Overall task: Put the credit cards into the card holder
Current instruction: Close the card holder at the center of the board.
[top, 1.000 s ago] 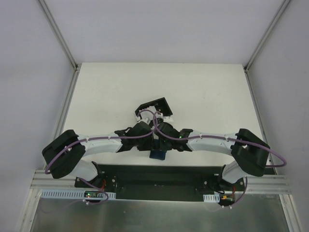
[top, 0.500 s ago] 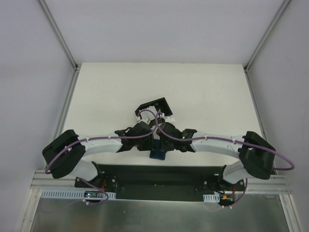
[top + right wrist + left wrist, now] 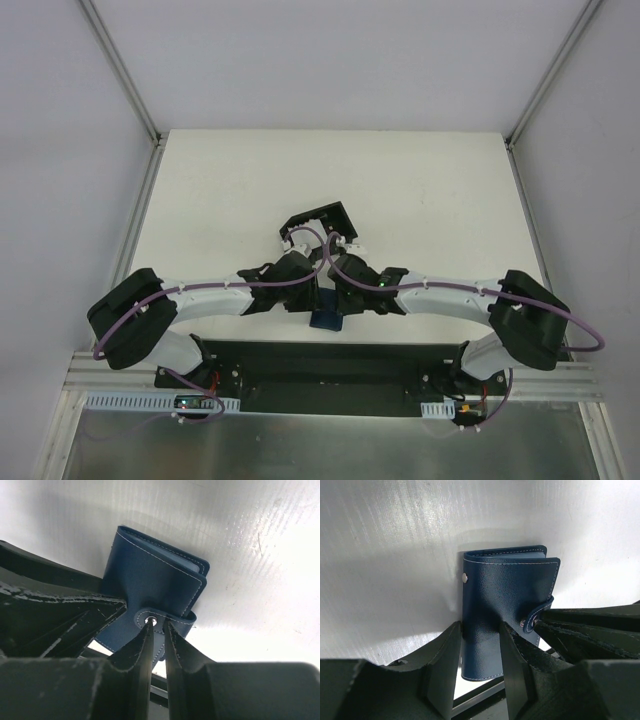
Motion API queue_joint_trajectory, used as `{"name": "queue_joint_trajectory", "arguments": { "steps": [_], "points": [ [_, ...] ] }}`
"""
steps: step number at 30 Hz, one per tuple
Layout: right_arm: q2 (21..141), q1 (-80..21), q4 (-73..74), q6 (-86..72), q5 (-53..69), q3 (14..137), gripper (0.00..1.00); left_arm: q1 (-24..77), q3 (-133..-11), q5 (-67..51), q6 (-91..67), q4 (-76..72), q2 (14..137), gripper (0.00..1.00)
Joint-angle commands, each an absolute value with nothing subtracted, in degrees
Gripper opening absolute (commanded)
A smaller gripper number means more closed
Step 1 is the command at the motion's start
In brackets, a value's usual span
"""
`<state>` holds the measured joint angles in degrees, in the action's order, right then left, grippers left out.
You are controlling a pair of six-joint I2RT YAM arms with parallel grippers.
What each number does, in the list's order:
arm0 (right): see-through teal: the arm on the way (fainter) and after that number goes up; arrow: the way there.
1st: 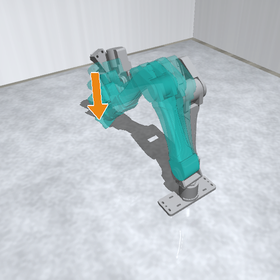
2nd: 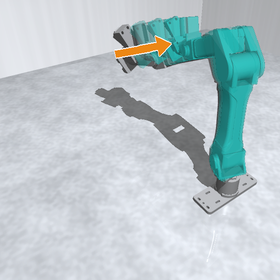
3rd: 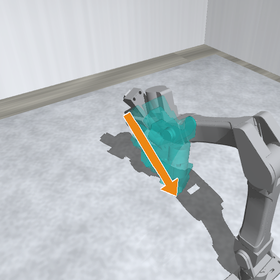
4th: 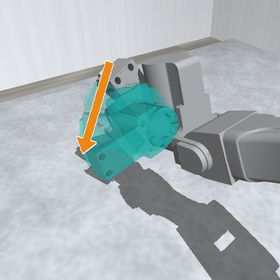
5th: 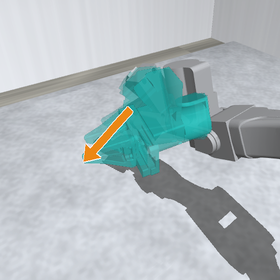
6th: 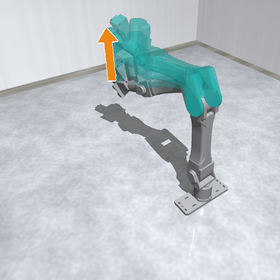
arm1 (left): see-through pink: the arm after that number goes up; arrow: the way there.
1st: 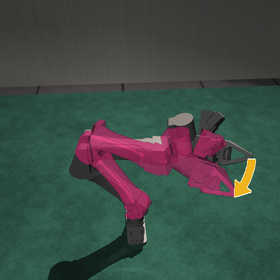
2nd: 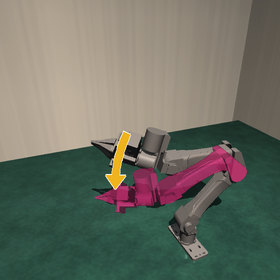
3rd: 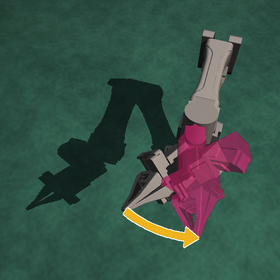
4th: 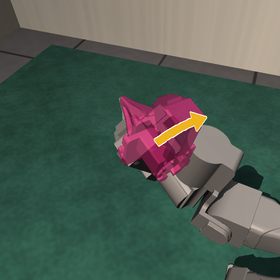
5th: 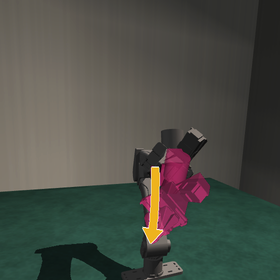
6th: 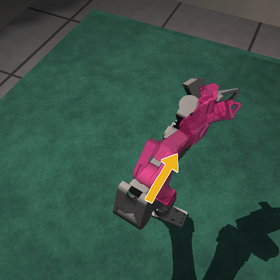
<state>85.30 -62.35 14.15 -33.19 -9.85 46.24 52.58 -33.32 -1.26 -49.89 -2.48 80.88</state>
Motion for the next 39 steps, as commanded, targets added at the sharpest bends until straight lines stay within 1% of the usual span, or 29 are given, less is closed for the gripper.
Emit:
{"name": "queue_joint_trajectory", "arguments": {
  "steps": [1,17,19,21,25,27,32,35,39],
  "points": [
    [86.22,-61.88,10.81,-32.96,-7.56,45.97,0.17,53.35,-32.96,-0.35,-48.08,3.87,82.44,0.36],
    [84.73,-60.56,8.71,-32.70,-7.91,44.56,0.20,53.44,-33.13,-0.35,-47.90,3.78,82.53,0.36],
    [83.68,-60.56,7.13,-33.05,-7.91,43.42,0.23,53.44,-33.13,-0.53,-47.90,3.87,82.53,0.36],
    [83.93,-60.38,7.73,-32.70,-7.91,43.85,0.24,53.35,-33.13,-0.53,-47.99,3.78,82.53,0.36],
    [84.99,-60.29,8.78,-32.43,-7.38,44.47,0.24,53.35,-33.22,-0.61,-47.81,3.78,82.71,0.36],
    [85.26,-60.82,10.19,-32.43,-7.64,45.00,0.21,53.35,-33.22,-0.53,-47.81,3.87,82.62,0.36],
    [84.29,-61.70,10.63,-31.82,-6.77,45.00,0.20,53.44,-33.22,-0.44,-47.81,3.87,82.79,0.36],
    [83.24,-62.14,10.63,-31.46,-6.76,45.17,0.20,53.35,-33.31,-0.35,-47.99,3.87,82.79,0.36],
    [80.43,-62.14,11.34,-31.46,-10.10,45.26,0.22,53.44,-33.40,-0.35,-47.90,3.87,82.18,0.36]
  ]
}}
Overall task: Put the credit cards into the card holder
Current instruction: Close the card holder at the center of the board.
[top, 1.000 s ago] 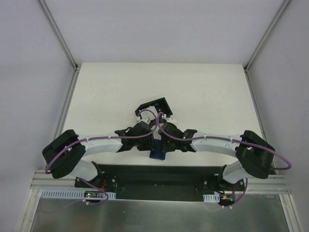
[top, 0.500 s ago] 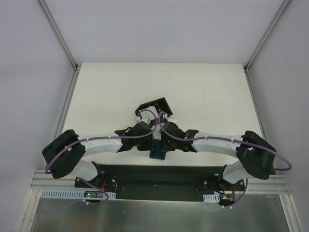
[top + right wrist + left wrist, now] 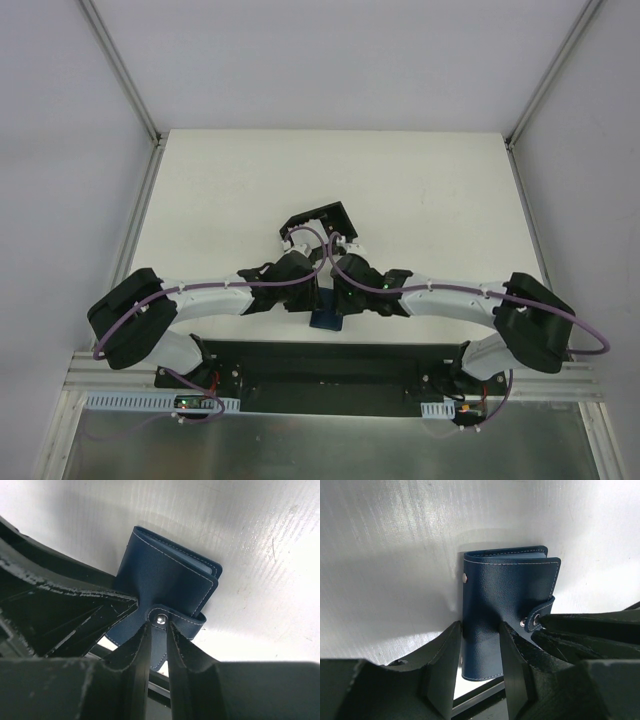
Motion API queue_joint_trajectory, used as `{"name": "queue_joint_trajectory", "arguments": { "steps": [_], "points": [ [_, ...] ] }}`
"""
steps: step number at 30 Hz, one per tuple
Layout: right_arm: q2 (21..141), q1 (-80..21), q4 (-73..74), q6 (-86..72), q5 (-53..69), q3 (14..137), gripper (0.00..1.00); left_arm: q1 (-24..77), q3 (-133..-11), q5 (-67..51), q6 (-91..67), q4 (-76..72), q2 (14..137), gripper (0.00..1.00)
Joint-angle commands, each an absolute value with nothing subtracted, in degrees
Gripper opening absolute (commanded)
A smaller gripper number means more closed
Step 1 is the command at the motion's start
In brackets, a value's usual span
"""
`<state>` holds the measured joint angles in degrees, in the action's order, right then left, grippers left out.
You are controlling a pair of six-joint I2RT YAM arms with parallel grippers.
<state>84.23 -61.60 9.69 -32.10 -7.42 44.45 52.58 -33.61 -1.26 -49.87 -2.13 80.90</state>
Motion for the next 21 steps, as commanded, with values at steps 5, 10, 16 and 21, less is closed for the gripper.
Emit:
{"name": "queue_joint_trajectory", "arguments": {
  "steps": [5,10,16,21],
  "points": [
    [79.80,-59.77,11.60,-30.94,-10.11,45.09,0.22,53.44,-33.22,-0.35,-47.46,3.87,80.68,0.40],
    [81.47,-59.59,11.17,-31.20,-8.44,45.00,0.22,53.35,-33.66,-0.35,-47.20,3.78,81.21,0.41],
    [82.96,-59.68,7.56,-31.99,-5.37,43.94,0.21,53.44,-33.75,-0.35,-47.20,3.87,81.74,0.41],
    [83.32,-60.73,7.56,-33.13,-5.53,43.68,0.21,53.35,-33.75,-0.35,-47.20,3.87,82.09,0.41]
  ]
}}
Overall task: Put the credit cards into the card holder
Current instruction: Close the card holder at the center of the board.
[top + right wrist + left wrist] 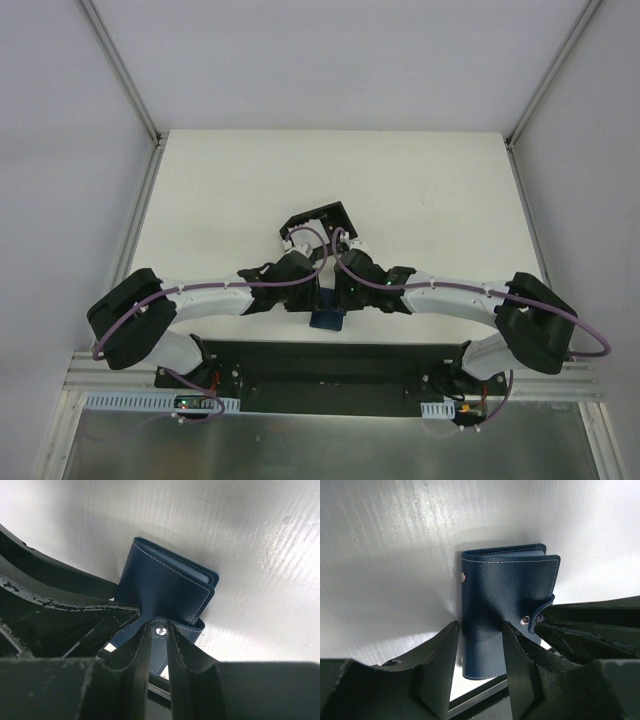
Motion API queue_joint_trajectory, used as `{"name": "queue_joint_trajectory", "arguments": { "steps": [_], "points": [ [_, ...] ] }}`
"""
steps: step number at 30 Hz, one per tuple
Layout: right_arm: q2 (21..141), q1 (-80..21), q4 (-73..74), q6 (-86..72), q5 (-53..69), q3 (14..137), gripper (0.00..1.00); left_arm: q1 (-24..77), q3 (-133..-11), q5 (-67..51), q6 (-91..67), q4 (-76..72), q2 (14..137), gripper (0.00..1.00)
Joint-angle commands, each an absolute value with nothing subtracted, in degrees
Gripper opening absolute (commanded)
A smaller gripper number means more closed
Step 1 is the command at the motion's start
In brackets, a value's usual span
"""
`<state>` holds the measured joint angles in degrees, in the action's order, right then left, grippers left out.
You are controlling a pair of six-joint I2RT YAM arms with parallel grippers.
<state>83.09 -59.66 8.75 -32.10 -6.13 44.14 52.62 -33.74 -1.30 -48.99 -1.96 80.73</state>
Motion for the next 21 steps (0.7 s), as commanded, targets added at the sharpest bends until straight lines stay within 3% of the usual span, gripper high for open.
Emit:
{"name": "queue_joint_trajectory", "arguments": {
  "steps": [1,13,21],
  "points": [
    [83.67,-60.73,7.56,-33.13,-5.28,43.77,0.21,53.35,-33.84,-0.35,-47.11,3.78,82.18,0.41],
    [84.73,-61.00,7.82,-33.23,-7.20,43.50,0.20,53.35,-33.49,-0.35,-47.29,3.87,82.00,0.40],
    [77.87,-61.17,10.02,-33.31,-10.81,41.75,0.19,53.35,-33.66,-0.35,-47.02,3.78,82.00,0.40]
  ]
}}
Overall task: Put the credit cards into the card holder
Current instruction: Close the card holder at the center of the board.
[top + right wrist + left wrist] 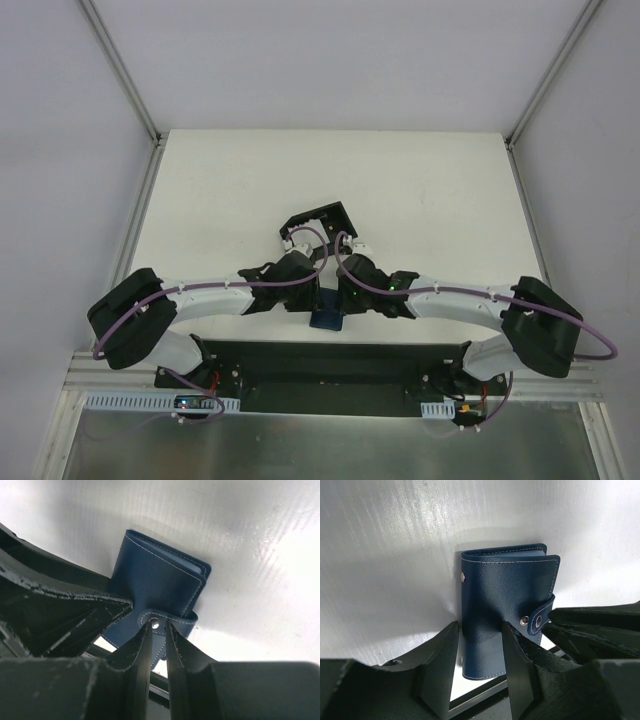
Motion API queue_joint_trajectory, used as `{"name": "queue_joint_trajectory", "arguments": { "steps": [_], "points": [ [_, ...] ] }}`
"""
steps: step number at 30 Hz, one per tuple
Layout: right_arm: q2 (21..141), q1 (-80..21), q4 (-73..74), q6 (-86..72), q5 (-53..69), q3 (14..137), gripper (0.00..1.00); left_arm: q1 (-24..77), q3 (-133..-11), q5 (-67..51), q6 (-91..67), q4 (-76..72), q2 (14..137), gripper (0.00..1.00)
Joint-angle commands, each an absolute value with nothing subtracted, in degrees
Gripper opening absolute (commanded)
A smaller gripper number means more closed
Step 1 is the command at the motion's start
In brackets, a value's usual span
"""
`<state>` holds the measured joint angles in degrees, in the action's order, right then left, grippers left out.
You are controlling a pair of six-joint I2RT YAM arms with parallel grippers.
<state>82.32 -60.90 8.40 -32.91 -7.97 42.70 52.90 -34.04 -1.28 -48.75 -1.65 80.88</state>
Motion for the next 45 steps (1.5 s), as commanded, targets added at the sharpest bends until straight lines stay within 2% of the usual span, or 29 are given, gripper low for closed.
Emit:
{"name": "queue_joint_trajectory", "arguments": {
  "steps": [1,21,32,35,45],
  "points": [
    [77.70,-61.17,10.19,-33.48,-10.72,41.75,0.19,53.44,-33.66,-0.35,-47.11,3.78,82.09,0.40],
    [84.64,-60.73,4.48,-32.87,-5.72,42.98,0.18,53.44,-34.01,-0.53,-46.85,3.69,82.70,0.40],
    [85.51,-61.00,5.62,-31.47,-4.92,44.56,0.20,53.35,-34.45,-0.35,-46.85,3.69,83.23,0.40],
    [85.69,-61.00,5.71,-31.20,-4.66,44.65,0.19,53.35,-34.80,-0.35,-46.41,3.78,83.76,0.36],
    [87.45,-61.78,11.76,-31.02,-3.51,46.84,0.15,53.35,-34.72,-0.35,-46.58,3.78,83.50,0.36]
  ]
}}
